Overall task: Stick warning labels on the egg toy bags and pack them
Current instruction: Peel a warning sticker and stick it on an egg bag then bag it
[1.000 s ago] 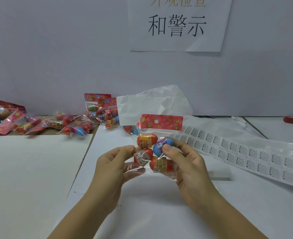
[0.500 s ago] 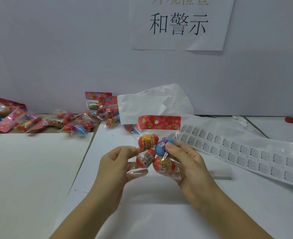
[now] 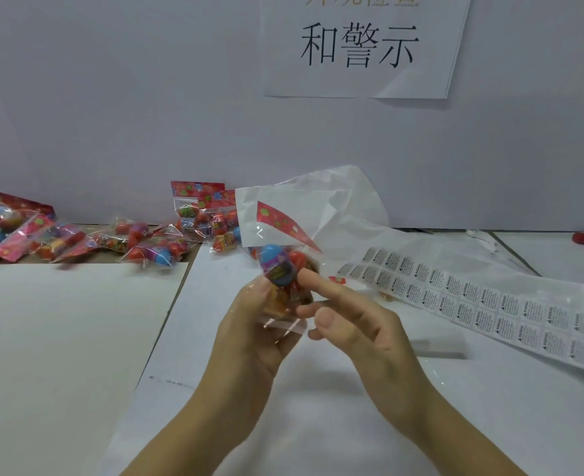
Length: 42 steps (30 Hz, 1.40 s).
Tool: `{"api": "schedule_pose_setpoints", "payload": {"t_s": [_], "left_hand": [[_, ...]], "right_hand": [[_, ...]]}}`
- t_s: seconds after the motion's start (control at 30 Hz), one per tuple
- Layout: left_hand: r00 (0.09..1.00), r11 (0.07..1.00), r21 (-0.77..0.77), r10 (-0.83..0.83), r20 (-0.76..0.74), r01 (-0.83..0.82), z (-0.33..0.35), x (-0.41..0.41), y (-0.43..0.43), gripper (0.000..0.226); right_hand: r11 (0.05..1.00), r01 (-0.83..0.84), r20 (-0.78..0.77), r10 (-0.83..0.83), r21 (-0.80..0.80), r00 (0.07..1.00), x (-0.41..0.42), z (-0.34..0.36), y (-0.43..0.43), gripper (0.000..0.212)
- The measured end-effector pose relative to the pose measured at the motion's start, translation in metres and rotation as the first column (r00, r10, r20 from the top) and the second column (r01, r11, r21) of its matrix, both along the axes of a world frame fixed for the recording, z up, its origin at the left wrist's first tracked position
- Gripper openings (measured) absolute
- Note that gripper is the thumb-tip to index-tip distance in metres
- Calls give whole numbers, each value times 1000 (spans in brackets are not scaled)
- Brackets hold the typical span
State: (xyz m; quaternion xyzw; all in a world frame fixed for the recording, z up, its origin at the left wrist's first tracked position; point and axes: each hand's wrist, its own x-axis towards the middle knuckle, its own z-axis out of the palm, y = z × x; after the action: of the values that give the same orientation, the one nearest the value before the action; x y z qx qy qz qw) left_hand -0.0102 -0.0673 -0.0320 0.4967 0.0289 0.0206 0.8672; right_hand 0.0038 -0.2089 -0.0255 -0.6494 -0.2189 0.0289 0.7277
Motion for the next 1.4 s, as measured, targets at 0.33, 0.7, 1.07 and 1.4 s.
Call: {"api": "schedule_pose_setpoints", "payload": {"t_s": [0.33, 0.7, 1.07, 1.4], "left_hand": [[996, 991, -98, -91, -23, 88, -2, 1, 2, 45], [962, 953, 145, 271, -26, -264, 2, 11, 15, 16], [958, 863, 440, 287, -20, -249, 6, 13, 21, 20], [982, 850, 499, 188, 11, -168, 11, 11, 25, 22]], "right_hand": [[993, 112, -264, -99, 36, 959, 14, 4, -4, 37], [983, 176, -264, -155, 56, 952, 21, 2, -9, 30], [969, 223, -293, -244, -101, 924, 27, -2, -12, 9], [989, 128, -353, -146, -74, 924, 32, 1, -18, 14]]}}
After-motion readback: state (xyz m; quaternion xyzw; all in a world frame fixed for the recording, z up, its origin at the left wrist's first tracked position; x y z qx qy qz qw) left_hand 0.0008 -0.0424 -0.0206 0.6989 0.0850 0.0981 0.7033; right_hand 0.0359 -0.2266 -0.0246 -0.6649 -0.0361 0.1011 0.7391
